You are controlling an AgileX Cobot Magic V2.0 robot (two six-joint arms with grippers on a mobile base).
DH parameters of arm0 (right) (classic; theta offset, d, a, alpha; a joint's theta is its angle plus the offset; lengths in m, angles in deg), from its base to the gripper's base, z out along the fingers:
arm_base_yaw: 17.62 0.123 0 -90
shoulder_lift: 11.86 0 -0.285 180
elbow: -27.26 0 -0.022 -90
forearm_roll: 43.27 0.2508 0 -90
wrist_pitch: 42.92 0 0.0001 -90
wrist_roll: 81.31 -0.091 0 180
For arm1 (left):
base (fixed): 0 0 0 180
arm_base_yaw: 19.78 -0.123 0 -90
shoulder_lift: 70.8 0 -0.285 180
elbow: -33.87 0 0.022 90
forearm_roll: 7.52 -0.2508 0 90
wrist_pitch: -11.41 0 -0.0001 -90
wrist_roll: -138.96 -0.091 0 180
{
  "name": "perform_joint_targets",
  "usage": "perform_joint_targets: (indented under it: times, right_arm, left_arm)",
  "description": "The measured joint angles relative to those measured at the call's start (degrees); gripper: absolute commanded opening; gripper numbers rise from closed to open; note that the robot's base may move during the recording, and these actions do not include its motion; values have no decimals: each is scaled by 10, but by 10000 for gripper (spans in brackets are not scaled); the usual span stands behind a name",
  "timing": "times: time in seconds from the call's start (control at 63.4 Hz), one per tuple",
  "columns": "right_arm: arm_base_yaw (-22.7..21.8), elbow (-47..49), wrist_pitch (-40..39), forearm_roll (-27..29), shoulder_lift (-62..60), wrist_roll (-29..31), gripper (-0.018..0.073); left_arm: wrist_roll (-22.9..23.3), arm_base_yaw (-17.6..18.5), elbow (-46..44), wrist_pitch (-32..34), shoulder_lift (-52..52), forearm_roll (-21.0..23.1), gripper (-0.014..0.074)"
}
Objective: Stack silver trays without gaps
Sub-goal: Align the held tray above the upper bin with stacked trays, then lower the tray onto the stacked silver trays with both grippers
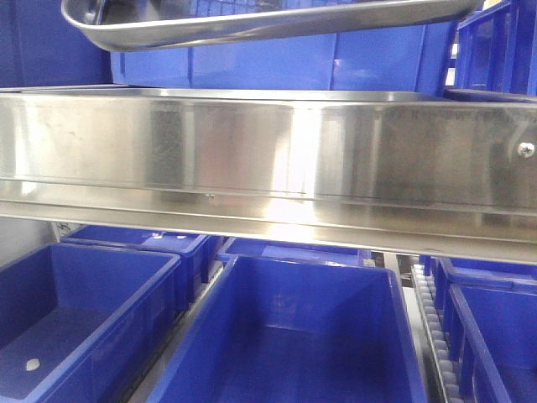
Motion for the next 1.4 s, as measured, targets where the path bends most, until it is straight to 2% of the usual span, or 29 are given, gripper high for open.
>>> perform_joint_targets:
  times: [0.458,0.6,0.868,0.994,1.168,1.247,1.294,1.405]
  right_arm:
    - [0,0,0,0,0,0,58]
    - [0,0,0,4,1,0,58]
    - [-28,13,-20,19,50,-23,58]
    - [-42,13,-38,23,86,-29,58]
    - [-63,13,-52,29,124,-31,58]
    - [-68,13,-55,30,133,-31,64]
    - [-70,13,-56,30,137,-31,98]
    - [-71,13,-60,29,139,-29,253]
  left_arm:
    - [0,0,0,0,0,0,-48]
    - [-2,-18,-3,13,-5,3,-48]
    - [-50,-66,-99,14,-102,5,-48]
    - [-59,-67,-138,12,-156,-21,-48]
    - [-61,-67,-161,17,-205,-36,-46]
    - [-61,-67,-162,23,-216,-37,-13]
    - [-61,-67,-162,24,-219,-38,33]
    - [-61,-67,-164,29,-221,-41,176]
